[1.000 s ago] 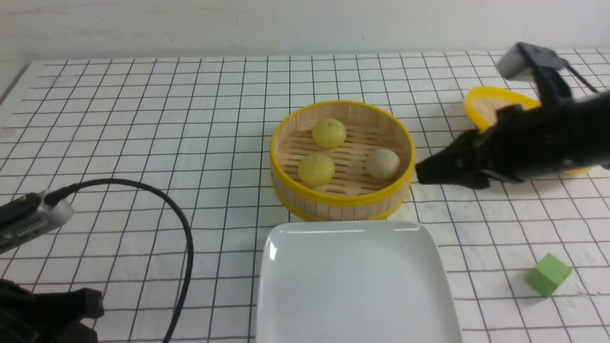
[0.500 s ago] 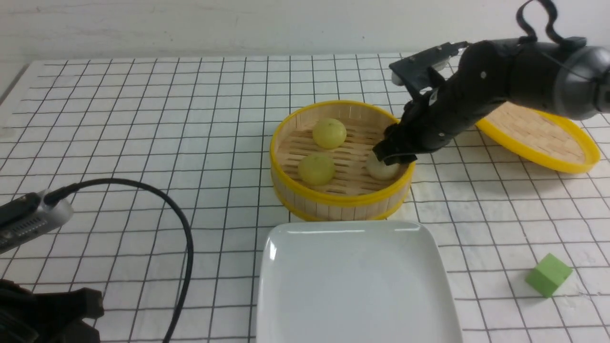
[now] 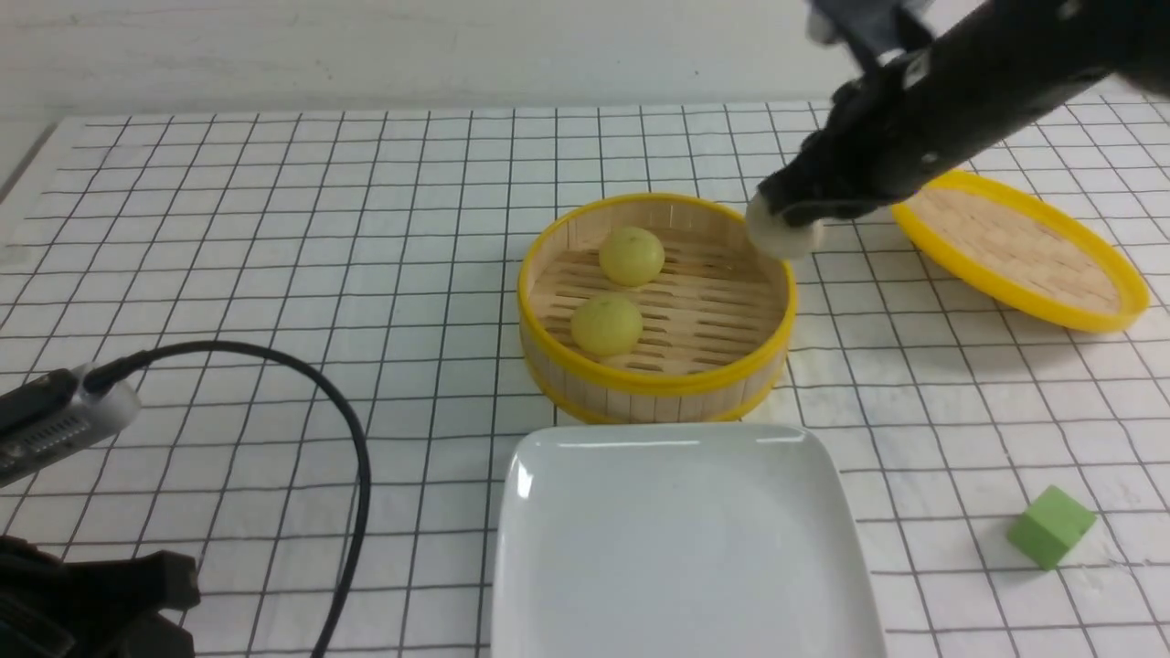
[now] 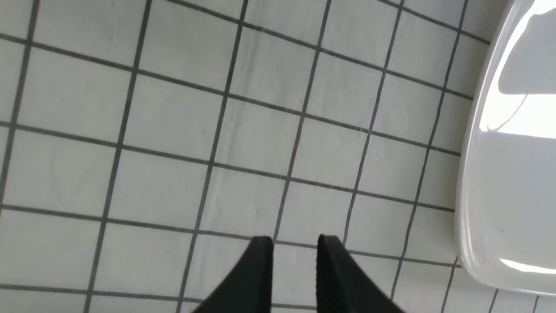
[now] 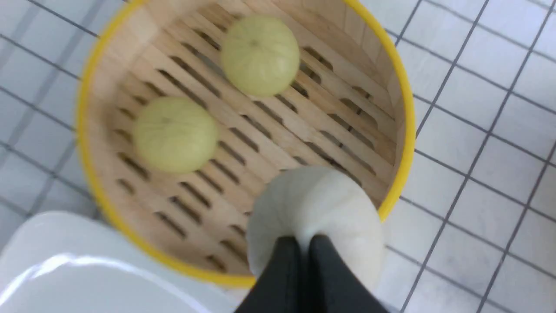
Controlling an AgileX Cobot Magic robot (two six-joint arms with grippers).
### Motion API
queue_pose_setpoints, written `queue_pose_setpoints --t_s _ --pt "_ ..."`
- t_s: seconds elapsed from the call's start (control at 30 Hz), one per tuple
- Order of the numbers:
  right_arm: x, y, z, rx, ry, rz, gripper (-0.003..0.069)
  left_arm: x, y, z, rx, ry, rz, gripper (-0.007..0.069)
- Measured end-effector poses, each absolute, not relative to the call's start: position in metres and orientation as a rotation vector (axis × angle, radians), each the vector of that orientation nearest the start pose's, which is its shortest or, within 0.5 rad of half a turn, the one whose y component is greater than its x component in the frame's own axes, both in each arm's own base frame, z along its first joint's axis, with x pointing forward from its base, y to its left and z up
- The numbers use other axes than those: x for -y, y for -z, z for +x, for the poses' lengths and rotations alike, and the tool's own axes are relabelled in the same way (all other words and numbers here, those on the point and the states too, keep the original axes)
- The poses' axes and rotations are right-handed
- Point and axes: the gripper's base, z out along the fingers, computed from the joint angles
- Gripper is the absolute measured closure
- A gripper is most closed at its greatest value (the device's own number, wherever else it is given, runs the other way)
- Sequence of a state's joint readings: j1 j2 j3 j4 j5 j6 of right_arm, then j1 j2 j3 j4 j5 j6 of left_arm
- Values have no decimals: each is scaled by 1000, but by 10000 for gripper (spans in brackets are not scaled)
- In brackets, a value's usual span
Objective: Put the steamed buns into the plate on the white-black tablecloth.
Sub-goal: 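Move the steamed bun from the bamboo steamer onto the white plate with the right gripper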
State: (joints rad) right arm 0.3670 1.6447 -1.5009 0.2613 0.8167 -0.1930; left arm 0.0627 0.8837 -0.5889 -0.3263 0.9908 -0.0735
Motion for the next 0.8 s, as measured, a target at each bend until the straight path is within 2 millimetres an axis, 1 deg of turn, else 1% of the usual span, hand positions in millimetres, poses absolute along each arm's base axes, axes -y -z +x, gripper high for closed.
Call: queue_pose_setpoints --t_s 0.03,0.07,0.1,0.13,0.17,0.2,0.23,0.27,0.3,0.33,0.37,0.4,0.47,0.5,0.53,0.57,0.6,0.63,0.67,0.7,0.73,0.77,0.8 --pt "-146 -347 325 -2388 -425 -537 642 16 -255 136 -2718 426 -363 444" --pt "-144 -346 305 -2412 -481 -529 641 16 -255 136 -2716 426 -364 444" --pt "-144 -340 292 -2436 -517 -525 641 16 -255 136 -2713 426 -365 443" --pt "-144 -338 289 -2442 -526 -523 641 16 -255 136 -2712 425 -365 442" --pt "-145 -326 275 -2474 -564 -519 639 16 -255 137 -2709 425 -366 440" --pt "-149 -301 257 -2524 -603 -512 636 16 -255 137 -2708 425 -367 437" --pt "-150 -298 256 -2520 -605 -506 635 16 -255 137 -2708 425 -367 437" --pt "-155 -268 243 -2556 -613 -493 622 16 -255 137 -2702 424 -368 433" --pt "-157 -254 239 -2562 -604 -486 609 15 -255 138 -2697 423 -368 431" --pt "-160 -244 237 -2554 -590 -479 594 15 -256 138 -2692 422 -369 429" --pt "-160 -241 236 -2565 -590 -482 590 15 -256 138 -2690 421 -369 428" --pt "-164 -223 234 -2569 -564 -480 541 15 -256 139 -2681 420 -370 426" --pt "-166 -208 237 -2577 -537 -469 446 15 -257 140 -2665 421 -373 424" --pt "-167 -207 238 -2577 -535 -468 435 15 -257 140 -2664 423 -374 424" --pt "-167 -204 240 -2580 -532 -449 389 16 -257 141 -2655 433 -380 422" --pt "-168 -202 244 -2587 -537 -402 270 18 -259 142 -2637 477 -399 417" --pt "-168 -203 244 -2588 -539 -398 270 18 -260 142 -2634 484 -402 417" --pt "-167 -208 247 -2590 -547 -375 186 21 -264 144 -2614 531 -417 412" --pt "-164 -214 249 -2587 -550 -373 151 22 -269 145 -2597 563 -415 410" --pt "-164 -215 248 -2591 -551 -377 145 23 -272 146 -2586 573 -409 409" --pt "-157 -230 248 -2585 -548 -391 132 25 -281 149 -2562 600 -383 408" --pt "-150 -245 247 -2575 -540 -406 155 26 -289 152 -2550 610 -350 407" --pt "-142 -257 244 -2562 -527 -413 200 26 -295 154 -2544 609 -323 407"
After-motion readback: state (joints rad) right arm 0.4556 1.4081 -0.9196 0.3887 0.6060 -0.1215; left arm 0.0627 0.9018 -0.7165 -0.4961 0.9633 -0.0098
